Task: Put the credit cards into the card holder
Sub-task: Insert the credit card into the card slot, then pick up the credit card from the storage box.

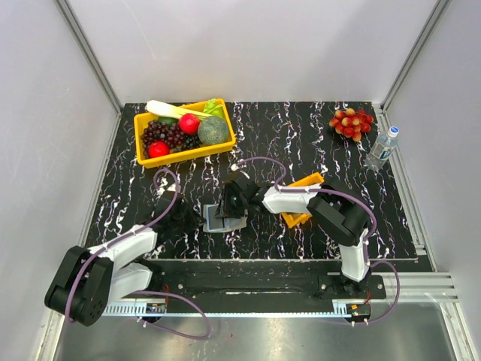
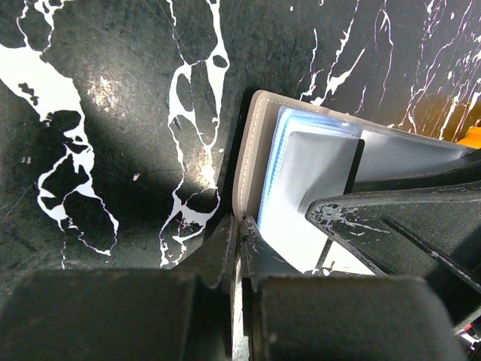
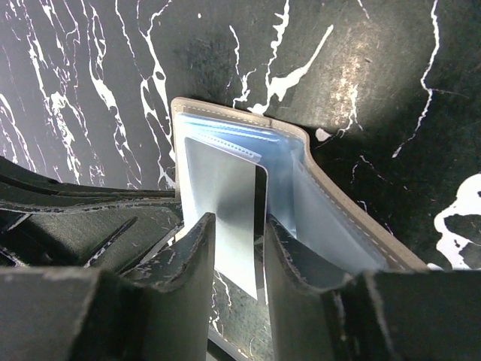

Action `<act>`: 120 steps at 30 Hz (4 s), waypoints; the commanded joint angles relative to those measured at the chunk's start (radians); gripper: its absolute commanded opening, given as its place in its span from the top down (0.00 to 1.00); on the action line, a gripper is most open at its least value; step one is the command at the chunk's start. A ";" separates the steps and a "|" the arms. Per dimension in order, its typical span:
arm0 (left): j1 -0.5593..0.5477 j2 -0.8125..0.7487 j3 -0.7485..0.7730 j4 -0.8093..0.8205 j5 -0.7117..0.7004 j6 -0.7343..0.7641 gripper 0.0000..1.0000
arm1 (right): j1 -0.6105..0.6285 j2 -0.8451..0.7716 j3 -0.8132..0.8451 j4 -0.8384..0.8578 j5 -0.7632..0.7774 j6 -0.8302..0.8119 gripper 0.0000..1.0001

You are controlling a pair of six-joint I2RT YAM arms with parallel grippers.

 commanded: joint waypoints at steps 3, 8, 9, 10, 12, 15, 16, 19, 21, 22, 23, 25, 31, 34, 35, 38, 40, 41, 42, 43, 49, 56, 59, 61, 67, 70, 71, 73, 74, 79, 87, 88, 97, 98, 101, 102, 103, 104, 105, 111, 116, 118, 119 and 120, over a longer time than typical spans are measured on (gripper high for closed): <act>-0.016 -0.023 -0.012 0.036 0.023 -0.018 1.00 | 0.034 0.024 0.015 0.014 -0.101 -0.027 0.62; -0.016 -0.032 -0.003 0.033 0.022 -0.013 1.00 | 0.031 0.045 0.037 -0.006 -0.118 -0.048 0.74; -0.014 -0.035 -0.004 0.030 0.023 -0.013 1.00 | 0.027 0.041 0.037 -0.014 -0.107 -0.053 0.73; -0.014 -0.038 -0.003 0.024 0.020 -0.013 1.00 | 0.023 0.027 0.032 -0.023 -0.092 -0.057 0.71; -0.014 -0.049 -0.001 0.010 0.013 -0.009 1.00 | 0.012 -0.011 0.018 -0.037 -0.034 -0.080 0.64; -0.014 -0.069 -0.002 -0.019 -0.003 -0.003 1.00 | -0.015 -0.096 -0.009 -0.055 0.048 -0.123 0.55; -0.014 -0.075 -0.001 -0.029 -0.010 0.000 1.00 | -0.025 -0.122 -0.017 -0.060 0.074 -0.139 0.53; -0.014 -0.089 0.002 -0.042 -0.017 0.008 1.00 | -0.037 -0.168 -0.025 -0.072 0.111 -0.175 0.50; -0.014 -0.088 0.007 -0.039 -0.012 0.014 1.00 | -0.037 -0.179 -0.026 -0.080 0.111 -0.185 0.50; -0.014 -0.085 0.010 -0.033 -0.009 0.017 1.00 | -0.039 -0.177 -0.025 -0.078 0.100 -0.183 0.50; -0.014 -0.083 0.013 -0.030 -0.001 0.019 1.00 | -0.037 -0.173 -0.025 -0.075 0.088 -0.182 0.50; -0.014 -0.077 0.017 -0.026 0.003 0.020 1.00 | -0.037 -0.162 -0.028 -0.074 0.079 -0.174 0.51; -0.014 -0.083 0.027 -0.027 0.012 0.023 1.00 | -0.039 -0.154 -0.038 -0.054 0.060 -0.172 0.59; -0.014 -0.097 0.039 -0.035 0.025 0.028 1.00 | -0.057 -0.179 -0.045 -0.060 0.054 -0.188 0.59; -0.014 -0.103 0.042 -0.035 0.029 0.030 1.00 | -0.060 -0.196 -0.049 -0.058 0.056 -0.198 0.59; -0.014 -0.123 0.056 -0.047 0.037 0.033 1.00 | -0.065 -0.245 -0.054 -0.060 0.069 -0.226 0.57; -0.014 -0.132 0.073 -0.059 0.043 0.042 1.00 | -0.068 -0.254 -0.042 -0.069 0.054 -0.243 0.56; -0.014 -0.134 0.077 -0.065 0.048 0.042 1.00 | -0.068 -0.251 -0.029 -0.083 0.049 -0.248 0.55; -0.013 -0.137 0.082 -0.065 0.055 0.045 1.00 | -0.068 -0.246 -0.022 -0.090 0.042 -0.248 0.55; -0.016 -0.140 0.096 -0.070 0.066 0.051 1.00 | -0.068 -0.230 -0.005 -0.113 0.036 -0.252 0.55; -0.016 -0.143 0.114 -0.085 0.081 0.057 1.00 | -0.068 -0.251 -0.009 -0.129 0.060 -0.255 0.55; -0.016 -0.134 0.114 -0.088 0.080 0.062 1.00 | -0.092 -0.384 -0.005 -0.271 0.233 -0.329 0.54; -0.016 -0.132 0.116 -0.090 0.080 0.062 1.00 | -0.107 -0.481 -0.035 -0.346 0.362 -0.353 0.51; -0.016 -0.131 0.119 -0.093 0.077 0.063 1.00 | -0.133 -0.545 -0.058 -0.405 0.428 -0.367 0.48; -0.016 -0.123 0.117 -0.090 0.077 0.063 1.00 | -0.218 -0.598 -0.088 -0.575 0.431 -0.421 0.36; -0.018 -0.124 0.114 -0.090 0.077 0.062 1.00 | -0.218 -0.564 -0.089 -0.618 0.436 -0.442 0.30; -0.016 -0.126 0.114 -0.090 0.077 0.062 1.00 | -0.218 -0.552 -0.092 -0.621 0.434 -0.452 0.29; -0.016 -0.126 0.116 -0.090 0.075 0.060 1.00 | -0.218 -0.526 -0.092 -0.624 0.439 -0.468 0.26; -0.018 -0.126 0.114 -0.090 0.075 0.060 1.00 | -0.218 -0.510 -0.086 -0.624 0.436 -0.481 0.25; -0.016 -0.126 0.117 -0.090 0.075 0.060 1.00 | -0.218 -0.455 -0.066 -0.635 0.430 -0.504 0.24; -0.016 -0.123 0.114 -0.087 0.074 0.060 1.00 | -0.218 -0.363 -0.071 -0.627 0.413 -0.514 0.23; -0.016 -0.121 0.114 -0.087 0.075 0.059 1.00 | -0.218 -0.352 -0.072 -0.623 0.410 -0.516 0.24; -0.016 -0.121 0.108 -0.087 0.074 0.060 1.00 | -0.224 -0.329 -0.083 -0.609 0.408 -0.527 0.40; -0.016 -0.120 0.109 -0.085 0.074 0.060 1.00 | -0.226 -0.331 -0.088 -0.606 0.404 -0.528 0.43; -0.016 -0.121 0.106 -0.087 0.074 0.063 1.00 | -0.230 -0.346 -0.095 -0.603 0.405 -0.525 0.52; -0.016 -0.120 0.106 -0.088 0.074 0.062 1.00 | -0.233 -0.351 -0.097 -0.603 0.407 -0.524 0.54; -0.016 -0.123 0.106 -0.087 0.072 0.062 1.00 | -0.235 -0.355 -0.098 -0.604 0.407 -0.524 0.55; -0.016 -0.123 0.106 -0.087 0.071 0.062 1.00 | -0.236 -0.360 -0.100 -0.603 0.407 -0.525 0.58; -0.016 -0.123 0.106 -0.087 0.072 0.062 1.00 | -0.238 -0.363 -0.100 -0.604 0.410 -0.525 0.60; -0.016 -0.130 0.102 -0.088 0.069 0.062 1.00 | -0.241 -0.407 -0.092 -0.623 0.439 -0.534 0.68; -0.016 -0.121 0.102 -0.081 0.074 0.062 1.00 | -0.243 -0.427 -0.089 -0.646 0.470 -0.545 0.73; -0.016 -0.120 0.103 -0.081 0.074 0.062 1.00 | -0.244 -0.433 -0.095 -0.655 0.471 -0.547 0.75; -0.016 -0.120 0.102 -0.081 0.072 0.062 1.00 | -0.243 -0.441 -0.100 -0.656 0.476 -0.541 0.75; -0.014 -0.120 0.102 -0.081 0.074 0.062 1.00 | -0.243 -0.449 -0.104 -0.661 0.480 -0.536 0.76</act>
